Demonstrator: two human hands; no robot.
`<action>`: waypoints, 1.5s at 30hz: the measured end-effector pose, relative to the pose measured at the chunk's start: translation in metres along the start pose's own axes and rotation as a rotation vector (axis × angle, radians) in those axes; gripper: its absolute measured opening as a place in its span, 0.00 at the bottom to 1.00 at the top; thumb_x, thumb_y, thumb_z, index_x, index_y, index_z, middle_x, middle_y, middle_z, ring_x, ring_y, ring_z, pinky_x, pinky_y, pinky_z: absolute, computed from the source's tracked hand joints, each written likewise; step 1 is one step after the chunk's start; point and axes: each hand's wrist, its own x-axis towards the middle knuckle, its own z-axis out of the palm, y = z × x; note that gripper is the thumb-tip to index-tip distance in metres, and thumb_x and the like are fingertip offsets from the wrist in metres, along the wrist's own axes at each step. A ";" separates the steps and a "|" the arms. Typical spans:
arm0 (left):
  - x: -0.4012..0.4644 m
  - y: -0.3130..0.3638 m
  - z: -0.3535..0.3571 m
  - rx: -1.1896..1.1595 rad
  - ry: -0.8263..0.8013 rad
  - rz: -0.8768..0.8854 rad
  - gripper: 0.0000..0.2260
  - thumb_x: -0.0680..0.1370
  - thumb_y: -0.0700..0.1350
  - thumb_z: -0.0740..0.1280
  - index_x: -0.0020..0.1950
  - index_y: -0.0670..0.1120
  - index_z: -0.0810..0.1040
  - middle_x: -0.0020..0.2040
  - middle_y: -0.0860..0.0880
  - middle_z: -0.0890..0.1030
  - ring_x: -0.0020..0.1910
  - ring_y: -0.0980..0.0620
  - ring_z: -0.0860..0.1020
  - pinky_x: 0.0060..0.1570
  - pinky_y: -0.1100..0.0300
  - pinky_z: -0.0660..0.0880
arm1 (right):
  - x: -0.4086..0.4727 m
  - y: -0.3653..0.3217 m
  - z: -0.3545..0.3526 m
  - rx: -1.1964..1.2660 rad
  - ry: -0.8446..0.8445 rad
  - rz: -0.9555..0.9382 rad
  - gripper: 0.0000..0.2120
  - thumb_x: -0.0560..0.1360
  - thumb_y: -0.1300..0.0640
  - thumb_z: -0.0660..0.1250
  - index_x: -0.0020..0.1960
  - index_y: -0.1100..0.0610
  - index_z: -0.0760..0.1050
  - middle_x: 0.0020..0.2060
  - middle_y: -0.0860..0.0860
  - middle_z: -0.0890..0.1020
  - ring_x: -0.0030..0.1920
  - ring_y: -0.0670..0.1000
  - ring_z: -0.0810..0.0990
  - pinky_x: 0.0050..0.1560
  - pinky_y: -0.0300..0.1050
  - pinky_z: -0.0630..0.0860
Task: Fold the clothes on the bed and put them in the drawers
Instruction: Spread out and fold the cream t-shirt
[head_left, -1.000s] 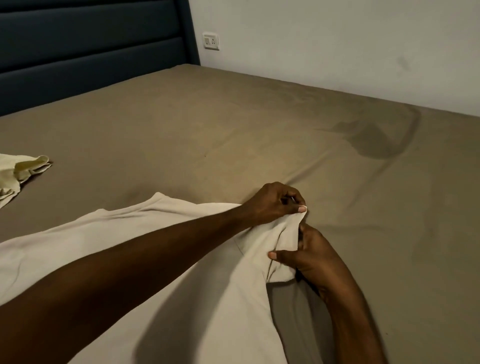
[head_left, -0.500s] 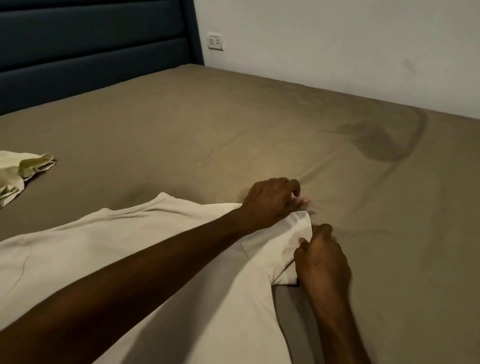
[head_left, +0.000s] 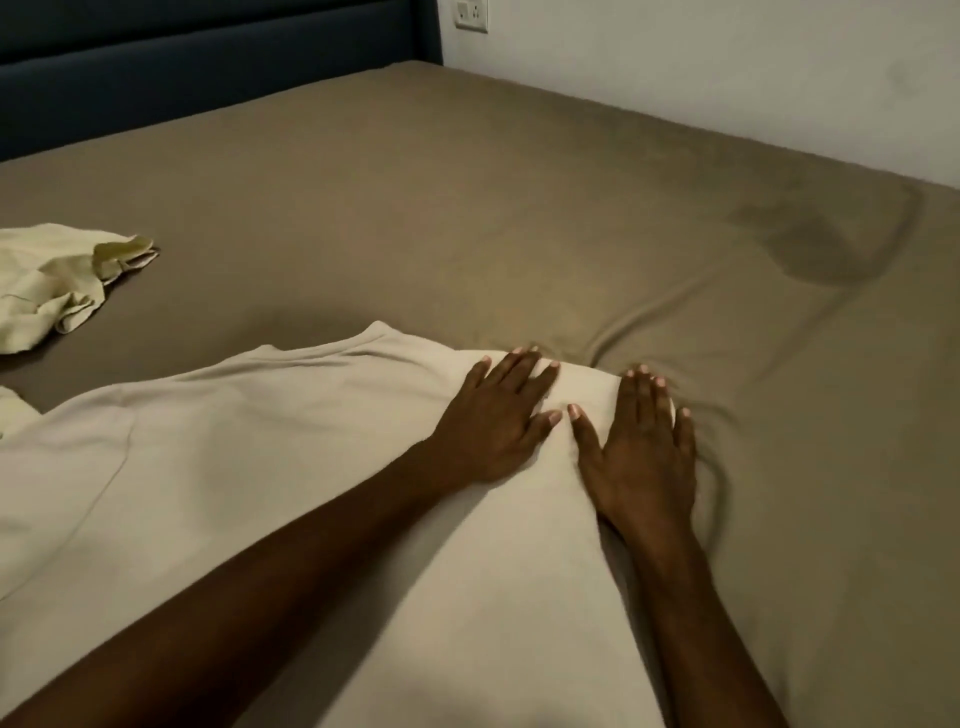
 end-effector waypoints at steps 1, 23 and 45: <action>0.003 0.002 -0.001 -0.009 -0.015 -0.005 0.31 0.82 0.61 0.48 0.81 0.46 0.65 0.81 0.41 0.64 0.80 0.43 0.61 0.77 0.41 0.58 | 0.002 0.003 0.002 -0.003 0.018 0.029 0.43 0.79 0.31 0.41 0.83 0.59 0.53 0.83 0.54 0.57 0.83 0.52 0.52 0.82 0.54 0.45; -0.584 0.023 -0.116 -0.061 0.023 -0.833 0.33 0.81 0.68 0.45 0.84 0.56 0.52 0.84 0.51 0.53 0.83 0.53 0.49 0.79 0.46 0.53 | -0.254 -0.070 -0.055 0.105 -0.019 0.040 0.37 0.84 0.36 0.54 0.80 0.64 0.60 0.81 0.61 0.59 0.81 0.60 0.56 0.79 0.58 0.52; -0.632 0.080 -0.126 -0.089 0.018 -0.596 0.39 0.79 0.72 0.52 0.85 0.53 0.48 0.85 0.47 0.47 0.83 0.48 0.48 0.80 0.42 0.50 | -0.448 -0.021 -0.109 -0.205 -0.013 0.381 0.45 0.81 0.30 0.44 0.82 0.65 0.52 0.80 0.65 0.59 0.81 0.63 0.56 0.79 0.69 0.50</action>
